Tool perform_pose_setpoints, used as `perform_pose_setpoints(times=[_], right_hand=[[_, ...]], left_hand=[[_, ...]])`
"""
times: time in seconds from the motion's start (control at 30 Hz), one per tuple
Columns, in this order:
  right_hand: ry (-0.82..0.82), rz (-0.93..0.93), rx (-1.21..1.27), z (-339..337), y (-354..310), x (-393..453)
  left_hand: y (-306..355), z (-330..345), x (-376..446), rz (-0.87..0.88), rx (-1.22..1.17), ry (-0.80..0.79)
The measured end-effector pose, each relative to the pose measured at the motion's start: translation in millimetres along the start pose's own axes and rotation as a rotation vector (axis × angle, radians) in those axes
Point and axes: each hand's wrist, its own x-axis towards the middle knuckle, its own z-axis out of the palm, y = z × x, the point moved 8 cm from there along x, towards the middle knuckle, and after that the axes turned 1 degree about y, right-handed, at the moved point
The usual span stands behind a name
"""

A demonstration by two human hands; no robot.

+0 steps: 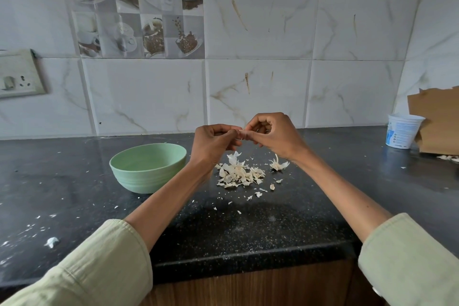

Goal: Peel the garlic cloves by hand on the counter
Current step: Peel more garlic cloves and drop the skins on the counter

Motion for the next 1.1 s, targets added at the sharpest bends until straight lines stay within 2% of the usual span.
perform_pose_setpoints(times=[0.3,0.7,0.97,1.1], right_hand=[[-0.022,-0.007,0.027,3,0,0],[-0.085,0.079,0.249,11,8,3],[-0.099,-0.003,0.138,14,1,2],[-0.088,-0.035,0.083,15,0,2]], left_hand=[[-8,1,2,-0.066,0.060,0.026],[-21,12,-1,-0.288,-0.087,-0.078],[-22,7,-4,-0.357,-0.025,-0.042],[-28,10,-6,-0.402,0.013,-0.106]])
